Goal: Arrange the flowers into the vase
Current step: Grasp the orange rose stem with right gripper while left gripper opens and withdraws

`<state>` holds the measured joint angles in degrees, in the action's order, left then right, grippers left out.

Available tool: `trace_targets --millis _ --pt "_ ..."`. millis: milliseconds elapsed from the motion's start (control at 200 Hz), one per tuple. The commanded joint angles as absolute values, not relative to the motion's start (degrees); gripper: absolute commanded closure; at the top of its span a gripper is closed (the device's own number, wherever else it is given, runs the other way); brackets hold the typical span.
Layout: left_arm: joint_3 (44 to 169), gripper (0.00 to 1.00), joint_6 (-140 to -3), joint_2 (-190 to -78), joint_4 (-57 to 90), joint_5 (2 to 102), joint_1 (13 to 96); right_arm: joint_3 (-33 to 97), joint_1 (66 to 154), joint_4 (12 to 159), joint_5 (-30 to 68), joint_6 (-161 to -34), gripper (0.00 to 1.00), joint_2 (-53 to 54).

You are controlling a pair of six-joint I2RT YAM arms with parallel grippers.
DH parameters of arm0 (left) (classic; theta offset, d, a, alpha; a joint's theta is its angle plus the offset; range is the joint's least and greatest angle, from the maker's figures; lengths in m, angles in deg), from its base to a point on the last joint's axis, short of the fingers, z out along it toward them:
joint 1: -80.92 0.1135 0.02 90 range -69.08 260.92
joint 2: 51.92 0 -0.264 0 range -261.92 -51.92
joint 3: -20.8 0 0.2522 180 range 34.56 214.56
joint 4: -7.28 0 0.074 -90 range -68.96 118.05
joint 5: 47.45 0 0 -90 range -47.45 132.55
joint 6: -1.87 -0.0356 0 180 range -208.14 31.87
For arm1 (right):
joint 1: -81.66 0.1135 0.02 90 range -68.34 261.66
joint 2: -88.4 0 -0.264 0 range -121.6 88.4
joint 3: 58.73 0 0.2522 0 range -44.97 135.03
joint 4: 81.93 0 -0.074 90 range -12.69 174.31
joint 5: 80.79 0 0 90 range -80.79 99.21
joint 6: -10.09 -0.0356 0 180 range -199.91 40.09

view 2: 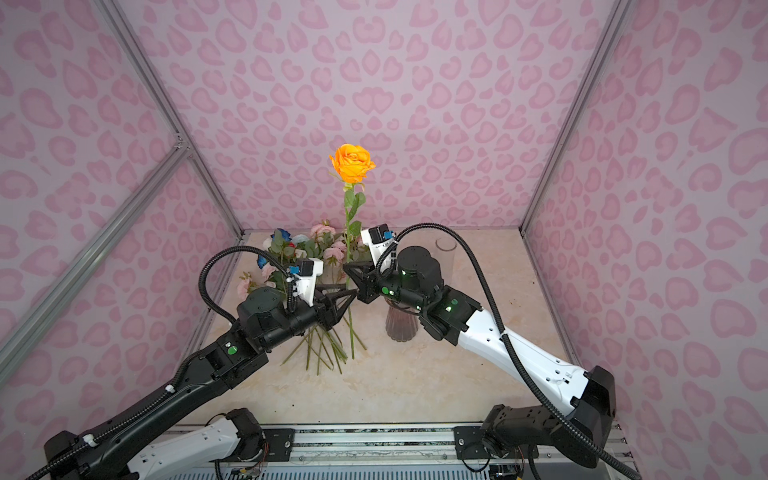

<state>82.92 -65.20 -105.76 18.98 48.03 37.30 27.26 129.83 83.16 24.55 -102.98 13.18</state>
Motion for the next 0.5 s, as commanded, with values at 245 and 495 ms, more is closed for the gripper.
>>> trace_targets --millis 245,495 --pt "75.39 0.29 -62.58 -92.9 22.44 30.84 37.24 28.35 129.85 81.96 17.52 -98.46 1.0 15.56" --pt "66.37 0.26 -57.39 -80.02 24.56 19.86 37.31 30.25 127.38 81.47 13.26 -94.37 1.0 20.07"
